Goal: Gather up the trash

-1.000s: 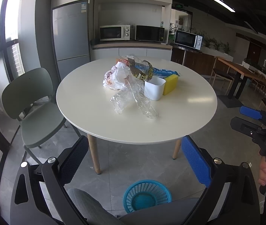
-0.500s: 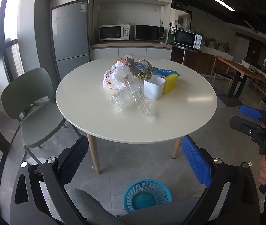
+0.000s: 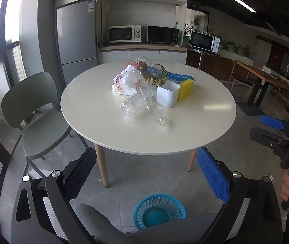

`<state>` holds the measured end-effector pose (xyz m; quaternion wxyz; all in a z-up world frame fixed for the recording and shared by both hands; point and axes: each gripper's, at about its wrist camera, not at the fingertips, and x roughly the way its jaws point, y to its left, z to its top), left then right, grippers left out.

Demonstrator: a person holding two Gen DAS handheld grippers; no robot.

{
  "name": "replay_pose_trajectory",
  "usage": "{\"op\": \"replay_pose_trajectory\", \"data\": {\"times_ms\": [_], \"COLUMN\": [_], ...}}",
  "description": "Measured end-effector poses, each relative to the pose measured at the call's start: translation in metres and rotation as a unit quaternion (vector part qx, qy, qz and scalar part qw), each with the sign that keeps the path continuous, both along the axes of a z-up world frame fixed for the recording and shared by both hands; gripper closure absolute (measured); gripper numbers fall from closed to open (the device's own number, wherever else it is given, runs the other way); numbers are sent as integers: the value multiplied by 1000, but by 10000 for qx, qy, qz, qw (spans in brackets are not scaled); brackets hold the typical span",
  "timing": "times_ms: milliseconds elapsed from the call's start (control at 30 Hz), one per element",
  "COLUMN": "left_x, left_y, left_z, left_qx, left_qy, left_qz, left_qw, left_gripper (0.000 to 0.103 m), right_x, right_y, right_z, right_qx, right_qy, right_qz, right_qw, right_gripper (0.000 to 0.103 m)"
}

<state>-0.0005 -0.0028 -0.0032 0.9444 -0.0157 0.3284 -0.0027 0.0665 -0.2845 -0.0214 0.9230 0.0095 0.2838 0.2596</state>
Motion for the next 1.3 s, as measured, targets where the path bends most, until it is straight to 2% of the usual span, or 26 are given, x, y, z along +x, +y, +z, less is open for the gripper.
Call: {"op": "replay_pose_trajectory", "data": {"times_ms": [833,1300], "left_x": [0,22], "left_y": [0,6], "left_z": [-1,-22], "left_qx": [-4,-72], "left_qy": [89,243], "left_qz": [-12,-66], "left_qw": [10000,9997], "left_gripper": [6,6], "right_x": [3,11], "right_y": [-2,-6], "right_z": [-7,-20], "right_qx": [-16,186], "right_qy": [68,24], "right_qz": [-11,25], "right_qw": [10000,9998], "right_gripper": [8,8]}}
